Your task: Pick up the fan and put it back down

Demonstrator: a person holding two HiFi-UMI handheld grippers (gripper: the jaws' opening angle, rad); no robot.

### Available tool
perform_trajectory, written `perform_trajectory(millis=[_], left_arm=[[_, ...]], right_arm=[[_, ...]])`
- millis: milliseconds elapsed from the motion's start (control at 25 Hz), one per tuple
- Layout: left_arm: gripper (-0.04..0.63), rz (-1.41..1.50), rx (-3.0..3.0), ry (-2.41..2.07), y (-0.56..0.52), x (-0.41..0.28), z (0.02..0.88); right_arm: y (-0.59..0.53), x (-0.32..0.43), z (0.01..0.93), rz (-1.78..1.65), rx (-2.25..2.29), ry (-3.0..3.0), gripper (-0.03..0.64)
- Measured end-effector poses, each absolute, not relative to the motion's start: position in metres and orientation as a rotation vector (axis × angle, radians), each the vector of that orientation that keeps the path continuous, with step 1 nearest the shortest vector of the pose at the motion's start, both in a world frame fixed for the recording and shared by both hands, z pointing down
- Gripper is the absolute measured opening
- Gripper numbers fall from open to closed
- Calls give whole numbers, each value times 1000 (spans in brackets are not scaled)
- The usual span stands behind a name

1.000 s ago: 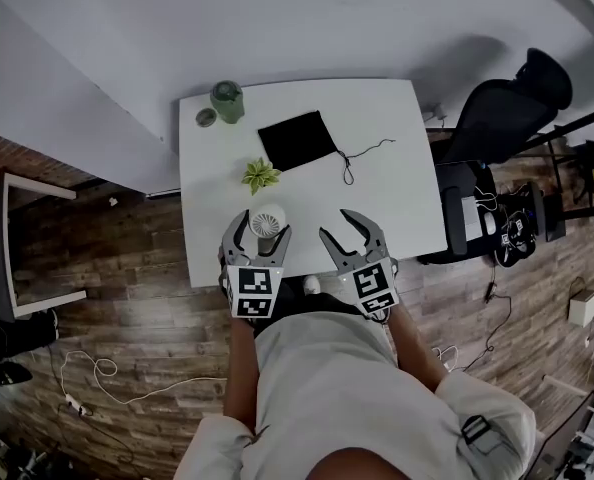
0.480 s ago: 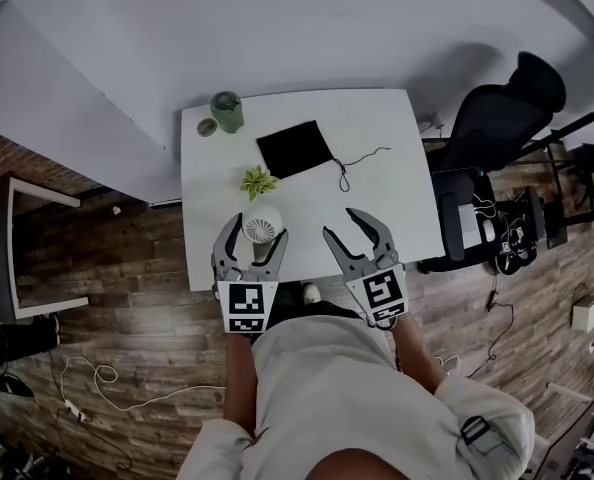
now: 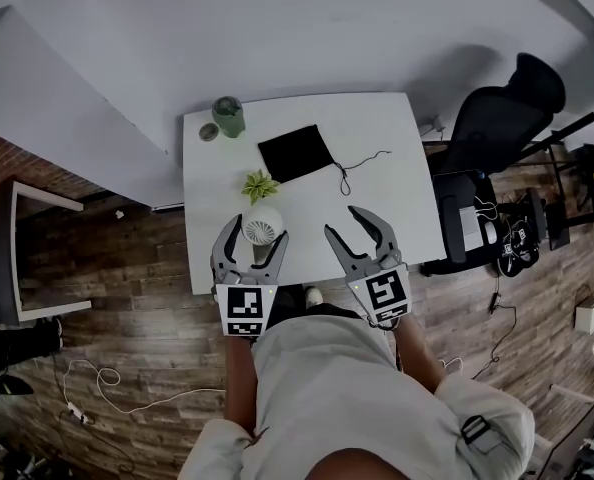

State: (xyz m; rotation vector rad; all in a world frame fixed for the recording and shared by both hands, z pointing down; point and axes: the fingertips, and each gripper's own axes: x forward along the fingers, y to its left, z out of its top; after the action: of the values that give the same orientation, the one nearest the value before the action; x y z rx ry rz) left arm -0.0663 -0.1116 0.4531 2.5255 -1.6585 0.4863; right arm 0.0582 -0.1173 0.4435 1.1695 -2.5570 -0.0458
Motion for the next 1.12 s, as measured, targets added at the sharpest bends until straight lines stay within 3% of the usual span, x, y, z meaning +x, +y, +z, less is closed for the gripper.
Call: perform_trajectory(millis=[1120], left_arm=[[347,646,2368,-1377,-135,-61,571]], right_arm=[[-132,51,564,182,1071,-2373,204]])
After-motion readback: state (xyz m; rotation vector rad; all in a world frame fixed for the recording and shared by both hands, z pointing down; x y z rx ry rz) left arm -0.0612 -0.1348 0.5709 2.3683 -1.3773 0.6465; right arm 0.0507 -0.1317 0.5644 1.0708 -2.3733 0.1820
